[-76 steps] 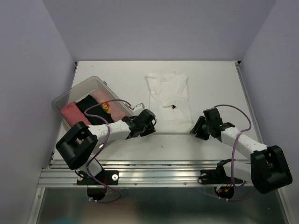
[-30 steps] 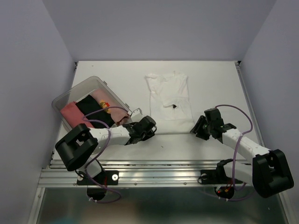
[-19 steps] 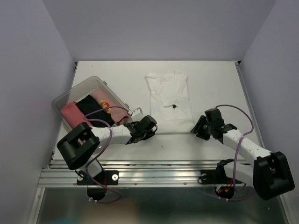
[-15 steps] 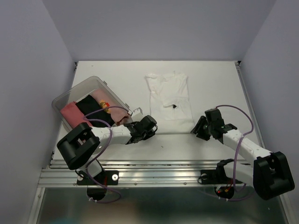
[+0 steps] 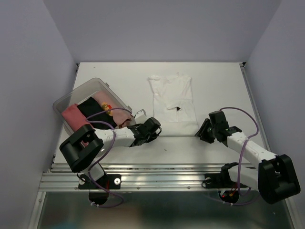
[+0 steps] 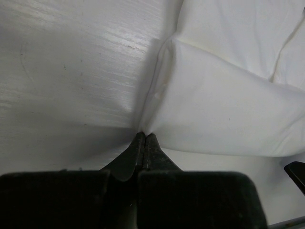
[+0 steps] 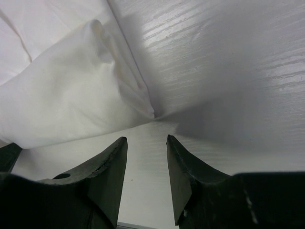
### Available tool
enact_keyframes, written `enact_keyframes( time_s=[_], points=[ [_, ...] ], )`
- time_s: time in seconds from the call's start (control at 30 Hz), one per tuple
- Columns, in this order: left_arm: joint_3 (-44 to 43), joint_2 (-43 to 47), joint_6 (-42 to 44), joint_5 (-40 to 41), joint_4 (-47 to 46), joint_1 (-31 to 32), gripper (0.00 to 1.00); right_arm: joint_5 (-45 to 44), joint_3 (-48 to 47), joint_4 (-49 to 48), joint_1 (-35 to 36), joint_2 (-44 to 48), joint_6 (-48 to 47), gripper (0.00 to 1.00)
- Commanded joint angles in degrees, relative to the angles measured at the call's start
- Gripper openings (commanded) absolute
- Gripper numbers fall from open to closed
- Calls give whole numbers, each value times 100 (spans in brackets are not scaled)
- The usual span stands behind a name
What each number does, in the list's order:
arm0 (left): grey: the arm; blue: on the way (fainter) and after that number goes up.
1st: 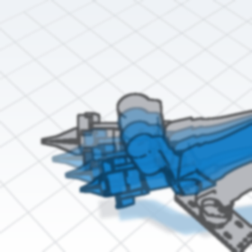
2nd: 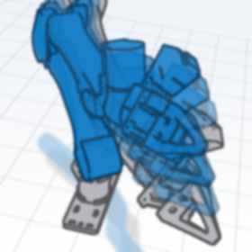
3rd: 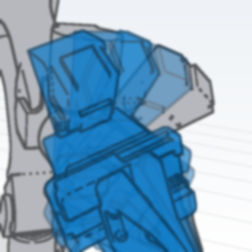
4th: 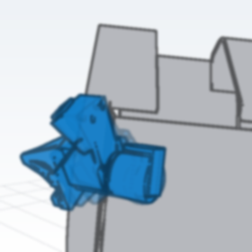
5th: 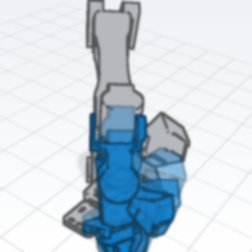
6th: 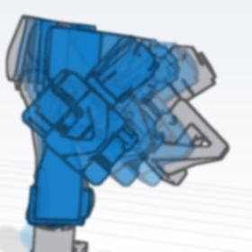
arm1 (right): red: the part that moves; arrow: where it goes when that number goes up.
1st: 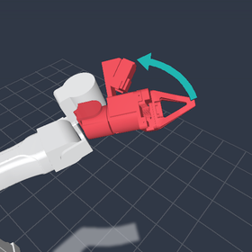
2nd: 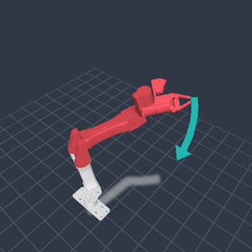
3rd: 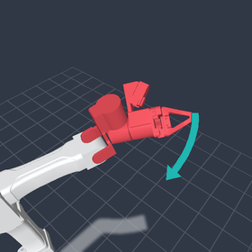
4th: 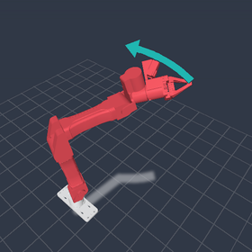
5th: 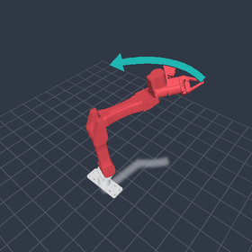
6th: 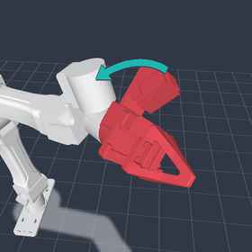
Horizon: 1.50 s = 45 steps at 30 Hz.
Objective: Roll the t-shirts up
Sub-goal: Roll the T-shirt to the center of the board.
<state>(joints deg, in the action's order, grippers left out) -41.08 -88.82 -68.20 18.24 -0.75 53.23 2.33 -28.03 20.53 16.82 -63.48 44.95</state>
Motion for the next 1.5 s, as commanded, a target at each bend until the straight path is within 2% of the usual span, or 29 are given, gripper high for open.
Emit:
enact_keyframes(
  time_s=[0.0, 0.23, 0.4, 0.47, 0.57, 0.6, 0.63, 1.0, 1.17, 1.47],
  points=[
    [-172, -13, 35, 224, 31, -6, 0, -136, -273, -164, -47, -111, -100, 45],
    [-199, -30, 35, 224, 49, -6, 0, -92, -264, -515, -100, -278, -135, 45],
    [-199, -31, 44, 224, 58, -15, 0, 4, -142, -691, -153, -516, -83, 36],
    [-199, -31, 35, 224, 58, -6, 0, 57, -97, -779, -153, -516, -57, 30],
    [-225, -39, 61, 215, 67, -6, 0, 101, -80, -797, -153, -516, -21, 12],
    [-260, -39, 114, 215, 67, -6, 0, 101, -62, -779, -153, -490, -4, 3],
    [-295, -57, 149, 206, 67, -6, 0, 66, -53, -770, -153, -463, -4, 1],
    [-1033, -83, 712, -84, 963, 337, 0, 198, 210, 2, -153, 389, -12, 1],
    [-937, 127, 773, -312, 1235, 425, 0, 435, 342, 530, -153, 985, 84, 1],
    [-586, 610, 853, -980, 1657, 469, 0, 497, 79, 1690, -153, 1435, 225, 1]
  ],
)
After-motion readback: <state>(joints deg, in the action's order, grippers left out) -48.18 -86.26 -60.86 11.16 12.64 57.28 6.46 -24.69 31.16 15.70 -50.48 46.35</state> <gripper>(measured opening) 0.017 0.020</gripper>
